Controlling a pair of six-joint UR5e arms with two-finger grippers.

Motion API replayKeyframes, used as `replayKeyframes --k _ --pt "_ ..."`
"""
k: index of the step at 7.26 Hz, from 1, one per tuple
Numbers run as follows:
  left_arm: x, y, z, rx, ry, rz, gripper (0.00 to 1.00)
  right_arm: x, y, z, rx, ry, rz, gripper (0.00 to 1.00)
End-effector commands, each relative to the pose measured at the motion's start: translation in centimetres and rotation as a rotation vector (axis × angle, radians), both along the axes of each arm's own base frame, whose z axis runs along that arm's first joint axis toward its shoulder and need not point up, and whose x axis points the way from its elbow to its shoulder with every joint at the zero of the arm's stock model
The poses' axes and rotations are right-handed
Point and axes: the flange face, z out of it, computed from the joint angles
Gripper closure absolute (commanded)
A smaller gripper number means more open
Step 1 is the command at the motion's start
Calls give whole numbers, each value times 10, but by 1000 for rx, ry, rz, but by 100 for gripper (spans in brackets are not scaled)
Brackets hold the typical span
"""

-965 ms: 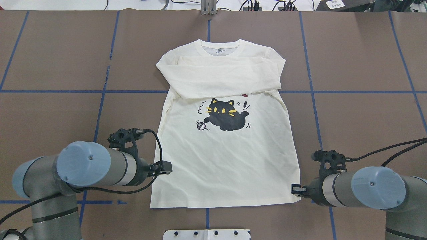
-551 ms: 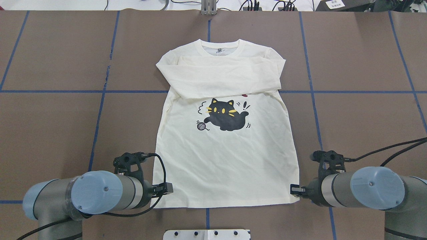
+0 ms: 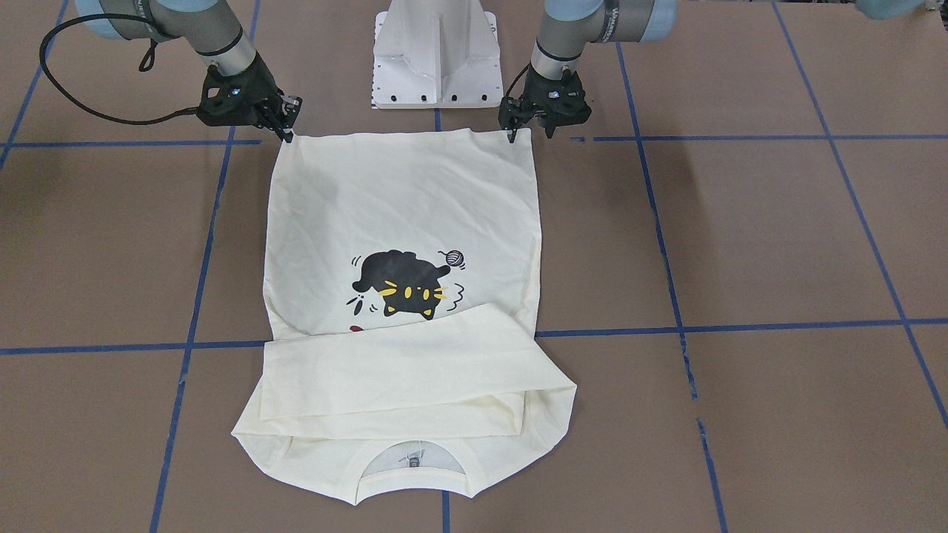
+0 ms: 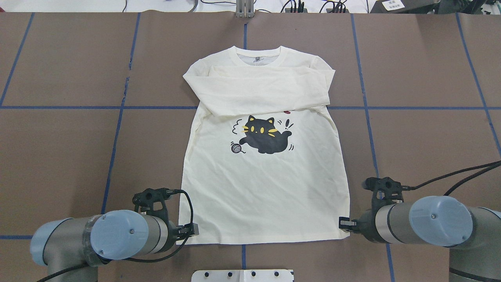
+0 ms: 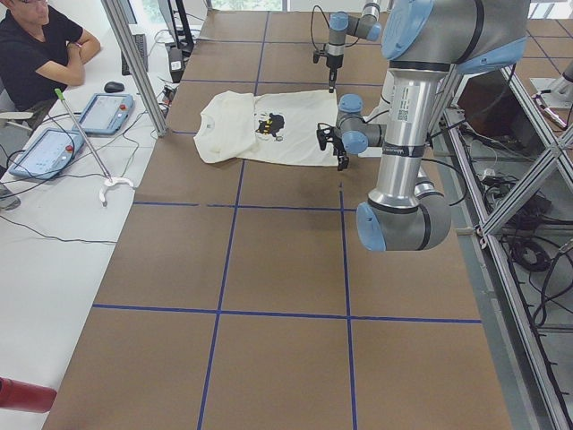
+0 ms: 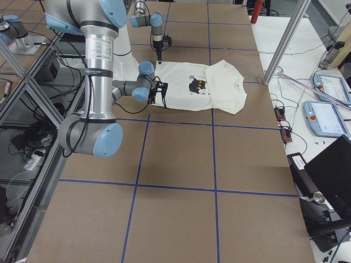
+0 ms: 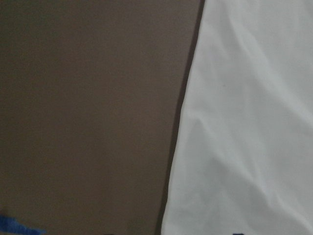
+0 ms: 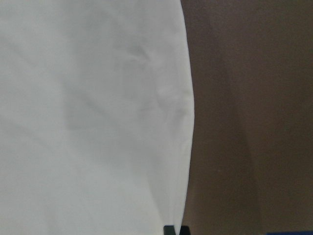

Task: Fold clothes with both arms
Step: 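Grasp both hem corners nearest the robot with both grippers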

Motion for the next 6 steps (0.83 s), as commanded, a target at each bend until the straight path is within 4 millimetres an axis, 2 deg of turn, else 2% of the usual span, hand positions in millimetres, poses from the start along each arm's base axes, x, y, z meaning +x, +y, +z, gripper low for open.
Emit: replayKeyframes --k 1,3,5,6 --pt "1 1 1 -3 -8 2 33 0 0 0 -1 1 -1 100" --pt "0 1 -3 -2 0 3 52 0 0 0 -1 1 -1 100" --pt "0 1 -8 0 9 4 62 -1 1 3 -3 5 -5 100" --pt "0 1 -8 0 9 4 62 -1 1 3 -3 5 -5 100"
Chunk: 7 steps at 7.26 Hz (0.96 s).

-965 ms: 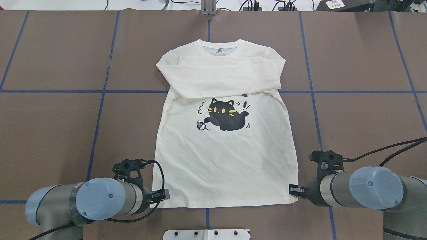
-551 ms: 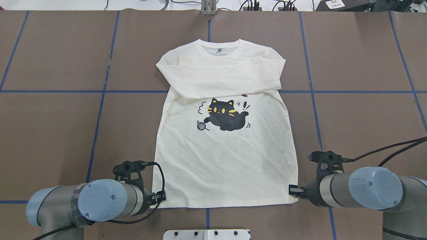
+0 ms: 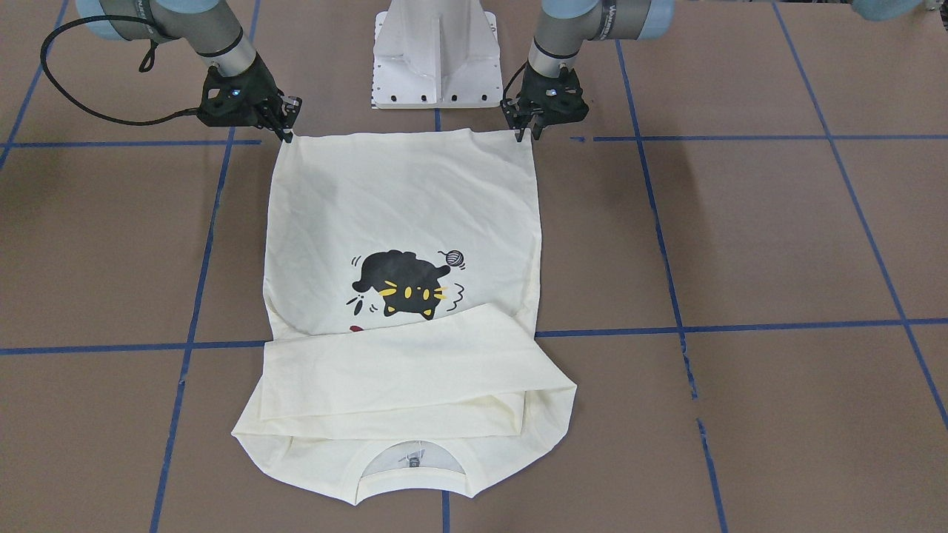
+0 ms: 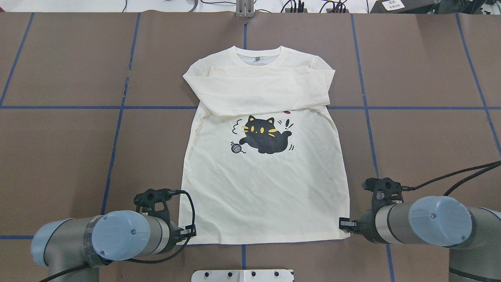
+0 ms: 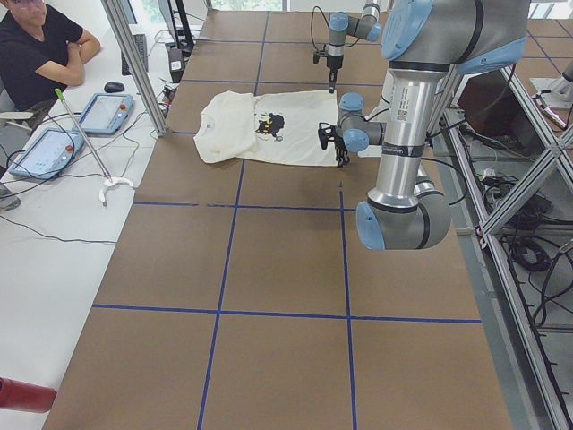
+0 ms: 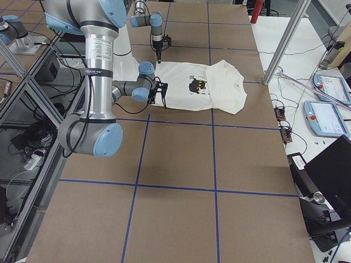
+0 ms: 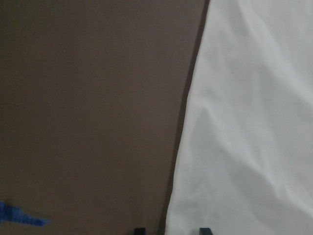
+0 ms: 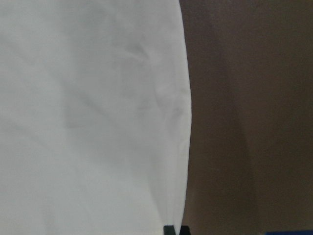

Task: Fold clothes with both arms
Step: 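Grasp both hem corners nearest the robot with both grippers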

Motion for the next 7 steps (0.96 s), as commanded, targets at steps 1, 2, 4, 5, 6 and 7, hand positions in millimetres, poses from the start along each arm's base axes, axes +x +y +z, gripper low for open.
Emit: replayKeyframes --k 1,2,4,5,6,7 --pt "0 0 0 0 1 0 61 0 0 1 0 1 0 100" --pt "-1 0 1 -1 -1 -1 57 -1 0 1 0 1 0 100" --pt "2 1 2 -1 -5 2 46 0 0 1 0 1 0 100" --pt "2 0 2 -3 -11 1 46 0 0 1 -1 2 0 100" --pt "4 3 3 -5 -19 6 47 -1 0 2 0 3 -1 100" --pt "5 3 1 -5 -16 6 51 0 0 1 1 1 -1 100"
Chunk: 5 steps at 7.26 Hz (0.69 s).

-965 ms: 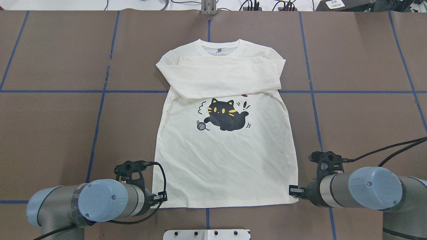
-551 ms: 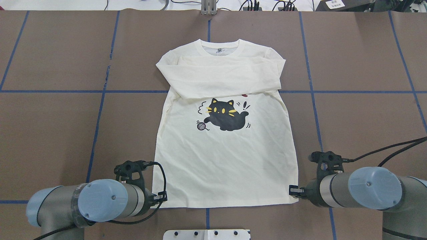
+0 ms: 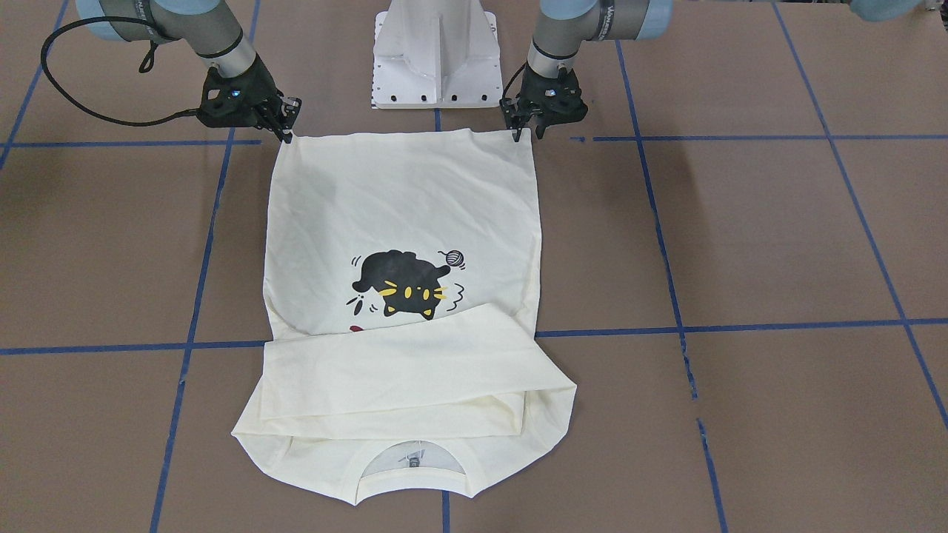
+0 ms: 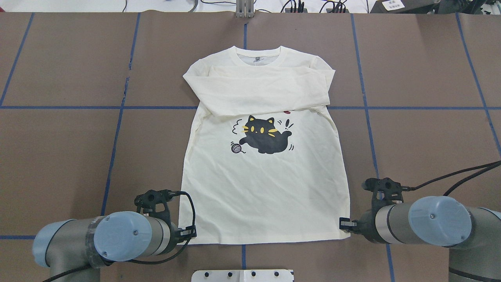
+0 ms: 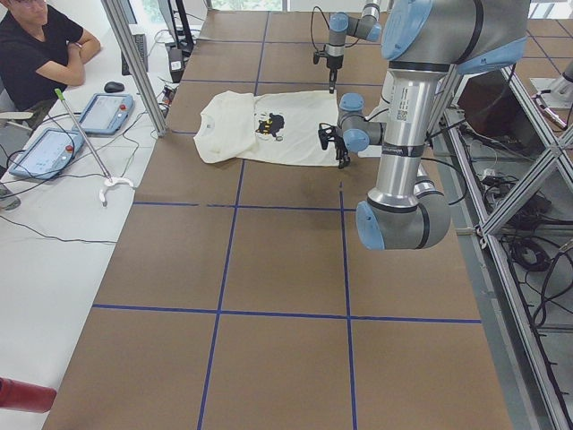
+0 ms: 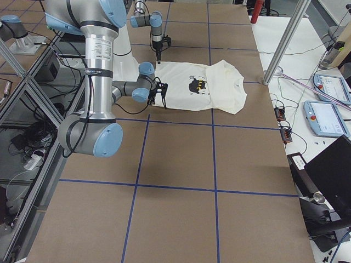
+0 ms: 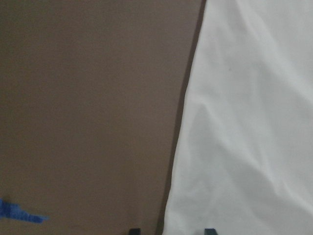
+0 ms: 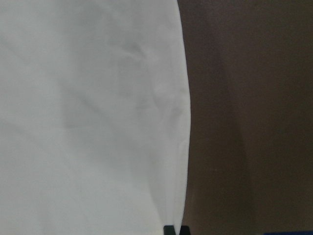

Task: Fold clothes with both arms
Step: 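Grasp both hem corners nearest the robot with both grippers, then lift the hem with both grippers and fold it toward the collar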

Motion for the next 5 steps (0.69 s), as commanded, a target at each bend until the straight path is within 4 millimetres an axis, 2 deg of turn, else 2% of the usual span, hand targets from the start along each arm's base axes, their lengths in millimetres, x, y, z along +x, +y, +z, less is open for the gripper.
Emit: replayKeyframes --k 1,3,4,5 --pt "2 1 -4 0 2 2 61 1 -1 0 0 0 1 100" --pt "1 1 -7 -2 -1 3 90 1 -1 0 0 0 1 100" --pt "1 1 -7 -2 -1 3 100 1 0 0 0 0 0 100" --pt "0 1 -8 -2 2 3 100 1 0 0 0 0 1 100"
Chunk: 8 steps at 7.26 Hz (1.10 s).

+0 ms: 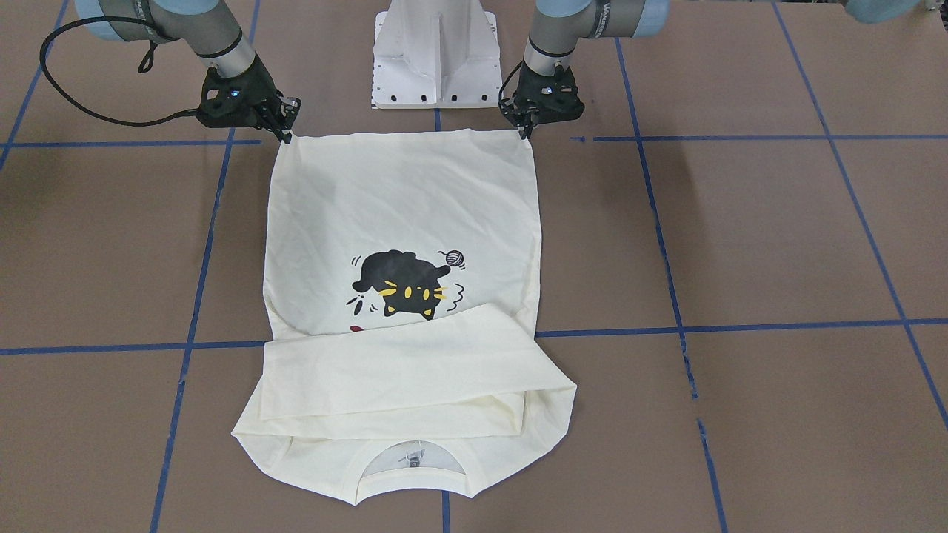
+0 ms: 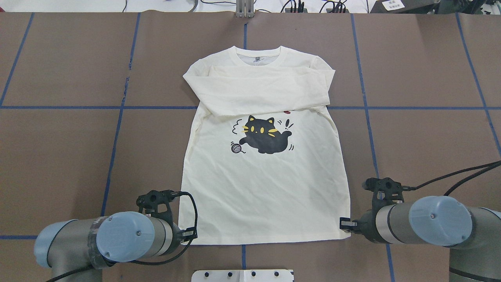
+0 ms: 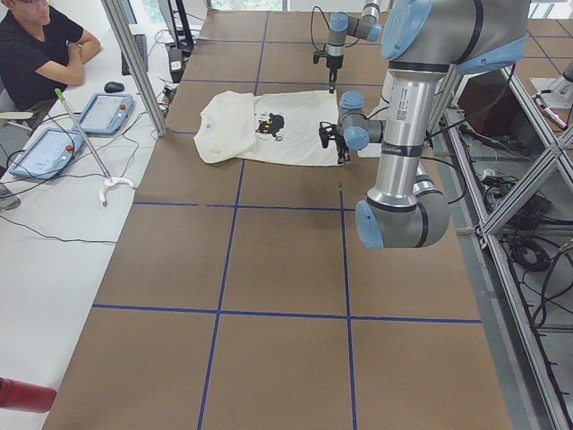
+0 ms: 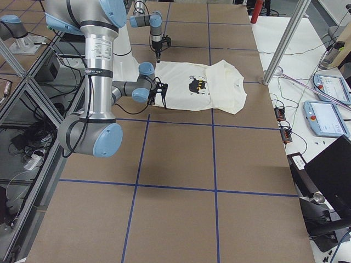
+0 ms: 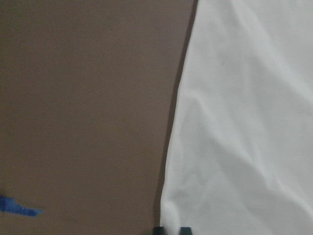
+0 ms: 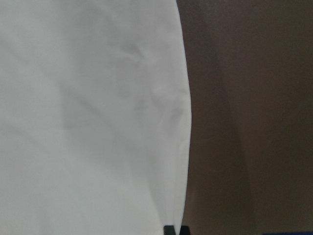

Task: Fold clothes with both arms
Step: 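Lift the hem with both grippers and fold it toward the collar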

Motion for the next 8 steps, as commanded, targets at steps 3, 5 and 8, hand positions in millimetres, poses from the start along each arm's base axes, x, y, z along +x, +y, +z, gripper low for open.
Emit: replayKeyframes --k 3,5,8 --pt "-19 2 -14 10 37 4 100 18 -3 -15 -25 -37 -19 100" --pt "-55 10 -16 24 57 9 100 45 11 -8 -51 -72 -82 100" --pt "-87 71 -46 22 140 122 100 84 34 11 -77 -187 -182 100"
